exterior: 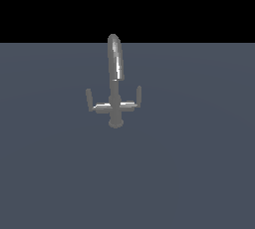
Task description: Turn on the faucet by rotating a designated handle.
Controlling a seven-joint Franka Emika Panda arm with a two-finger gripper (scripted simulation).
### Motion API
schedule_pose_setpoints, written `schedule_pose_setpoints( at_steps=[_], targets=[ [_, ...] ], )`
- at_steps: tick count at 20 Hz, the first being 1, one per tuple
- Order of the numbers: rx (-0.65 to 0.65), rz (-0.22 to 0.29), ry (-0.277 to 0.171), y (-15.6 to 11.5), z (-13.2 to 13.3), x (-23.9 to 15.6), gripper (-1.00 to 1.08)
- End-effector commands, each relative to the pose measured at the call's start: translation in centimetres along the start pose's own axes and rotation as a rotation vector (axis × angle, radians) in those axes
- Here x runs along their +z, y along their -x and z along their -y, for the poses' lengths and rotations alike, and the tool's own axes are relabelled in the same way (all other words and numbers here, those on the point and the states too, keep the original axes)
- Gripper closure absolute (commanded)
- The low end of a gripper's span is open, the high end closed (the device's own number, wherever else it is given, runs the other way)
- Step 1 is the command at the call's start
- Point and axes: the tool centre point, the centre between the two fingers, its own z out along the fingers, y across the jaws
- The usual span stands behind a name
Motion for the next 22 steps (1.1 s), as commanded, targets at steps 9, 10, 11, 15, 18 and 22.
schedule_pose_setpoints(
  at_steps=[9, 10, 11, 15, 18, 22],
  targets=[
    [0.015, 0.015, -0.031, -1.0, -0.4, 0.5, 1.08],
    [0.019, 0.018, -0.040, -1.3, -0.5, 0.6, 1.08],
    [0.023, 0.023, -0.049, -1.6, -0.6, 0.7, 1.08],
    [0.045, 0.045, -0.096, -3.1, -1.1, 1.5, 1.08],
    [0.066, 0.066, -0.141, -4.6, -1.7, 2.2, 1.08],
    [0.099, 0.099, -0.214, -6.9, -2.5, 3.6, 1.08]
  ],
)
